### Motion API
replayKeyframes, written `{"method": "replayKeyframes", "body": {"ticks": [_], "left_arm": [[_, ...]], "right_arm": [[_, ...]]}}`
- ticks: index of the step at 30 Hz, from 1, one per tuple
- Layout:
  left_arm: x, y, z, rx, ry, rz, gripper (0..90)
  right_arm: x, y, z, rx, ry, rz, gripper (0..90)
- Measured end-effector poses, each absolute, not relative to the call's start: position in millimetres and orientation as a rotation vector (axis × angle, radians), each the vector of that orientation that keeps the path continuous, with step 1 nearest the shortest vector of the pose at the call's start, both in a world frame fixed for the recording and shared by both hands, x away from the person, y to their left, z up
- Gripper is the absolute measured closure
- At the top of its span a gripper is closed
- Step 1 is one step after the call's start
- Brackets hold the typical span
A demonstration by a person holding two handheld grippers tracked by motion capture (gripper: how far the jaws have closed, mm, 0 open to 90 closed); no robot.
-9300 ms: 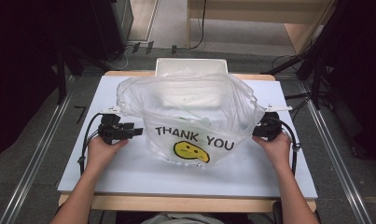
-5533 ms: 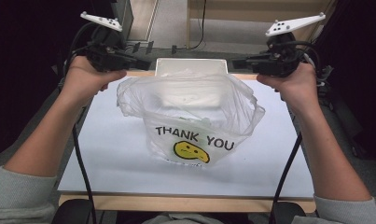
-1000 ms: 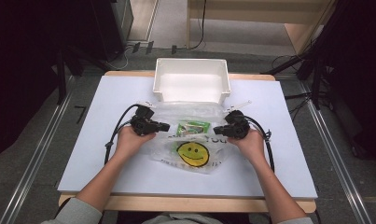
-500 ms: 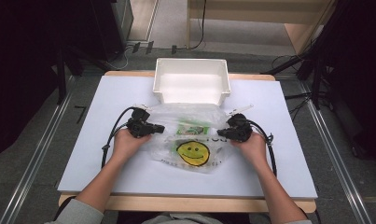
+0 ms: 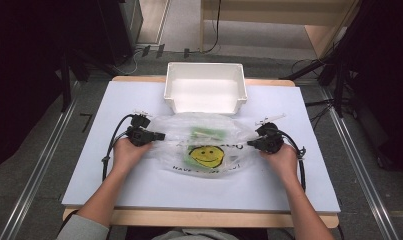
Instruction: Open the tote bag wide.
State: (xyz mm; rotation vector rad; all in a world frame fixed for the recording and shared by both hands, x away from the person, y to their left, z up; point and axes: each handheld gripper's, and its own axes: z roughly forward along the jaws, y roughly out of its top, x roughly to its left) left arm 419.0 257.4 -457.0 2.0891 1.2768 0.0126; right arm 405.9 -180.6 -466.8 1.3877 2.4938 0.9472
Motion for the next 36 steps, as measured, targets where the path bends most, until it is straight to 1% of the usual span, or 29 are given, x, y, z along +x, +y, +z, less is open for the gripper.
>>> {"method": "replayKeyframes", "body": {"ticks": [7, 11, 21, 27, 29, 32, 36], "left_arm": [[416, 263, -454, 2.115, 1.301, 0.089, 90.0], [416, 269, -456, 2.079, 1.327, 0.061, 90.0], [416, 272, -456, 2.082, 1.321, 0.067, 90.0], [418, 272, -454, 2.081, 1.341, 0.046, 90.0], [418, 271, -451, 2.069, 1.317, 0.02, 90.0], [415, 262, -442, 2.092, 1.263, 0.07, 90.0], [413, 251, -433, 2.12, 1.197, 0.096, 90.0]], "right_arm": [[402, -194, -465, 1.409, 2.456, 0.882, 90.0], [401, -202, -466, 1.441, 2.443, 0.883, 90.0], [393, -220, -466, 1.459, 2.424, 0.87, 90.0], [392, -215, -464, 1.456, 2.403, 0.791, 90.0], [391, -211, -462, 1.412, 2.419, 0.803, 90.0], [391, -208, -457, 1.389, 2.416, 0.868, 90.0], [391, -199, -448, 1.341, 2.412, 0.915, 90.0]]}}
